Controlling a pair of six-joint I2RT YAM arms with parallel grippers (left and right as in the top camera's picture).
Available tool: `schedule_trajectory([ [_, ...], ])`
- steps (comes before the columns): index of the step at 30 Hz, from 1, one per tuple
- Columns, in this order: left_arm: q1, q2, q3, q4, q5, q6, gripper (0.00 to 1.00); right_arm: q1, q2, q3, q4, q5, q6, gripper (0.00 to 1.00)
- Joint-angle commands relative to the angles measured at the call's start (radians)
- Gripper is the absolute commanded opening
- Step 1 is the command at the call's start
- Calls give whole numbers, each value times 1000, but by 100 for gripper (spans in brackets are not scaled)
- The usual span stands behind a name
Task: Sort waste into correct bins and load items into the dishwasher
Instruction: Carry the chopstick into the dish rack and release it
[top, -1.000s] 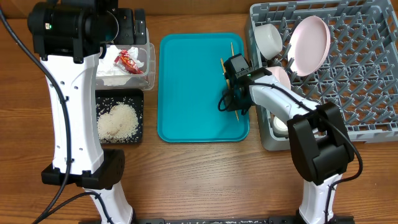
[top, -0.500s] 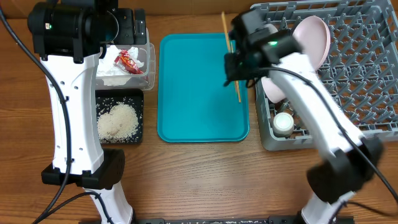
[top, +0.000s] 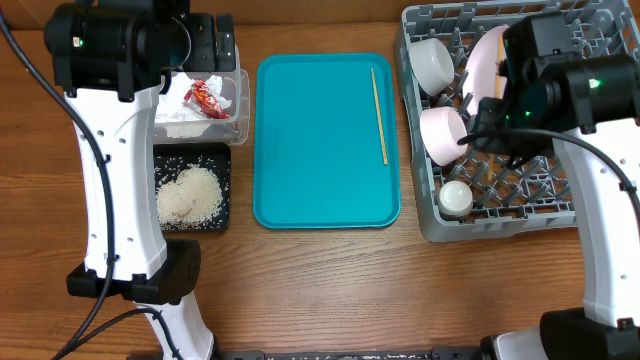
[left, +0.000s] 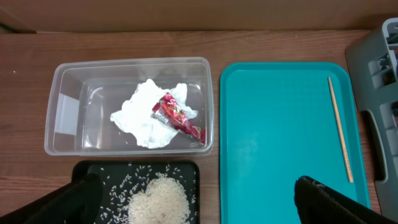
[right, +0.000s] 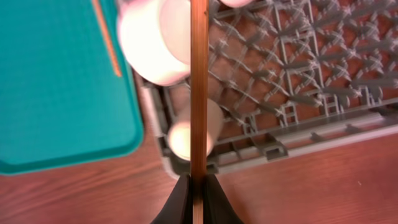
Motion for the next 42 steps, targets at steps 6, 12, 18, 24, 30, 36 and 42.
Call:
schedule_trajectory([
  [6, -8, -13, -1, -2, -8, 2, 100, -36, -9, -274, 109, 148, -132, 4],
  [12, -10, -13, -1, -2, -6, 2, 100, -39, -9, -462, 228, 238, -236, 4],
  [18, -10, -13, -1, -2, -6, 2, 100, -58, -9, -562, 329, 307, -237, 7],
  [24, -9, -13, -1, -2, -6, 2, 100, -59, -9, -562, 402, 296, -235, 66],
  [30, -9, -13, -1, -2, -6, 2, 100, -59, -9, -468, 413, 98, -235, 77],
  [36, -9, -13, -1, -2, -6, 2, 100, -51, -10, -250, 487, -433, -236, 98],
  [42, -9, -13, -1, -3, -6, 2, 100, 13, 6, -268, 859, -687, -166, 99],
])
